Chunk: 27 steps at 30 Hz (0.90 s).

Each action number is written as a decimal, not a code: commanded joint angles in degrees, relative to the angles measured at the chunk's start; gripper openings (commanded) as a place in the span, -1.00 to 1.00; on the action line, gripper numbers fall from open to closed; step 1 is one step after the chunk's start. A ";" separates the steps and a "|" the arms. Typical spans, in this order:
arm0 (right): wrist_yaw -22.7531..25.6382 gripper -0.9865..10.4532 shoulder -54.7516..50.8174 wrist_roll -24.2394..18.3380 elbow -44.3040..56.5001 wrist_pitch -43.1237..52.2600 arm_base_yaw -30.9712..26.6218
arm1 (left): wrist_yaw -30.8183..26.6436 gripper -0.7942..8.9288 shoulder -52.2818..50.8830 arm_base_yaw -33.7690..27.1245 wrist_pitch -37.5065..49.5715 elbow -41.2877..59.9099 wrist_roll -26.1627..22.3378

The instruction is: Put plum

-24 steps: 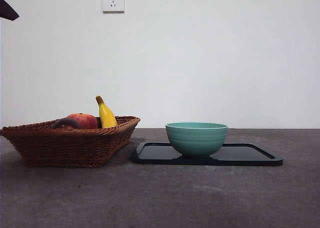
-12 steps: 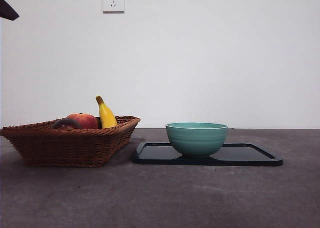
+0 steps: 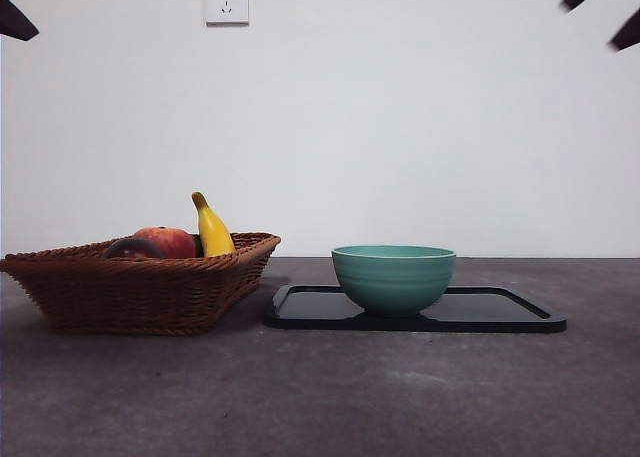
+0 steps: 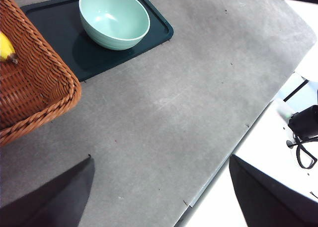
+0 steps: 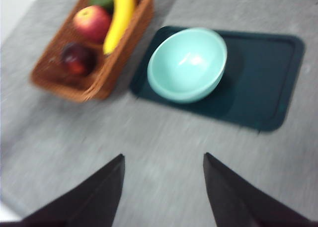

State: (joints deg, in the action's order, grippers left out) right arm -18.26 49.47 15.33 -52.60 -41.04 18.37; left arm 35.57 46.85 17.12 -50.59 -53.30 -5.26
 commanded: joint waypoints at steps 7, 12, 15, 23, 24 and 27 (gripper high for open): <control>2.29 -0.35 23.58 -2.73 -13.79 1.99 0.20 | 0.33 0.05 0.35 0.20 0.59 -0.76 -0.77; 4.42 -0.35 35.36 -4.31 -21.14 1.95 0.20 | 0.33 0.05 0.35 0.20 0.63 -0.76 -0.77; 4.83 -0.35 40.96 -4.55 -24.44 2.05 0.20 | 0.33 0.05 0.35 0.20 0.68 -0.76 -0.77; 4.85 -0.35 50.36 -4.85 -27.12 5.97 0.20 | 0.33 0.05 0.35 0.20 0.90 -0.76 -0.79; 4.85 -0.35 51.43 -4.85 -27.12 6.54 0.20 | 0.33 0.05 0.35 0.20 0.90 -0.76 -0.79; 4.85 -0.35 53.88 -4.85 -27.12 7.80 0.20 | 0.33 0.05 0.35 0.20 0.90 -0.76 -0.79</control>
State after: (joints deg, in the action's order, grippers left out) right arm -13.43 101.86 10.90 -78.35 -33.82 18.33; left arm 35.57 46.85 17.12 -50.35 -53.30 -5.26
